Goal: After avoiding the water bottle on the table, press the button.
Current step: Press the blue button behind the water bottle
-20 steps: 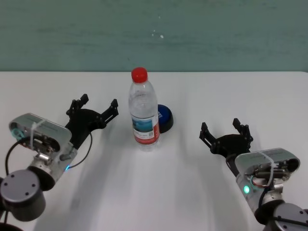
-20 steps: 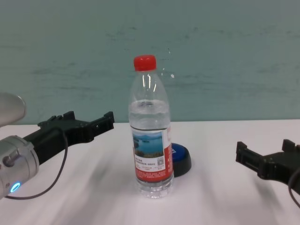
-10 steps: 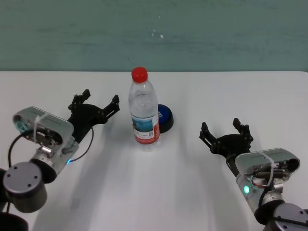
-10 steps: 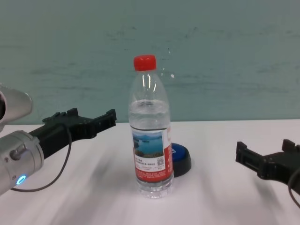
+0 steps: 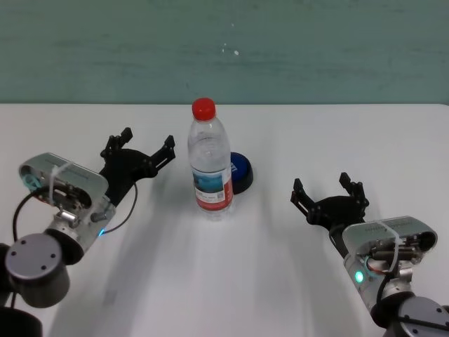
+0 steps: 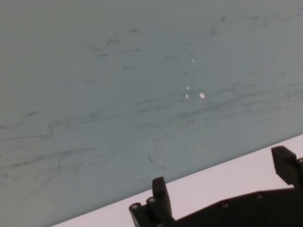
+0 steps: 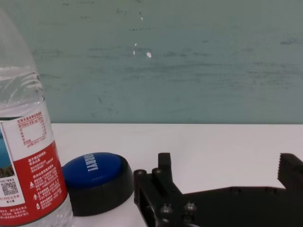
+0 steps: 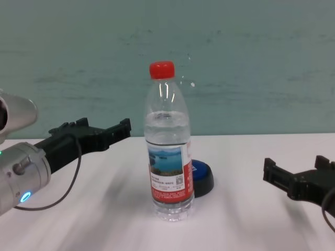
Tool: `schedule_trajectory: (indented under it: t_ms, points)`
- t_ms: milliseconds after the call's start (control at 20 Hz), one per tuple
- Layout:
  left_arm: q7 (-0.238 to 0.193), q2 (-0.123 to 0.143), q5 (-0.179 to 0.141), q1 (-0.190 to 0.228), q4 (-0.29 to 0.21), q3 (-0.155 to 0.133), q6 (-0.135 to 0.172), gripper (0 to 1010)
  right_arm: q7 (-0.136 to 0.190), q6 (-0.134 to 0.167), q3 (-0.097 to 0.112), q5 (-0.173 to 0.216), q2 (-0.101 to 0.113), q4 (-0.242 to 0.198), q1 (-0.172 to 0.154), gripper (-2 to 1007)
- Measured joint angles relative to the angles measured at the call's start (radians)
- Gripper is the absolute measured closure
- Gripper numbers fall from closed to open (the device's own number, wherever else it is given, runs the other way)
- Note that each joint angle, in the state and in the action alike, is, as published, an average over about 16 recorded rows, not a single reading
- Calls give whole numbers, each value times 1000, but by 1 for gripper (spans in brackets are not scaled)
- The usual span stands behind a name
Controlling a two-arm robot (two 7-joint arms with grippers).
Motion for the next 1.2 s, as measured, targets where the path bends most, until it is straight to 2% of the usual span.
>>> schedule_trajectory:
  t_ms: [1200]
  points:
    - [13, -28, 30, -46, 51, 27, -22, 0, 0, 0, 0, 0, 0, 0, 0, 1]
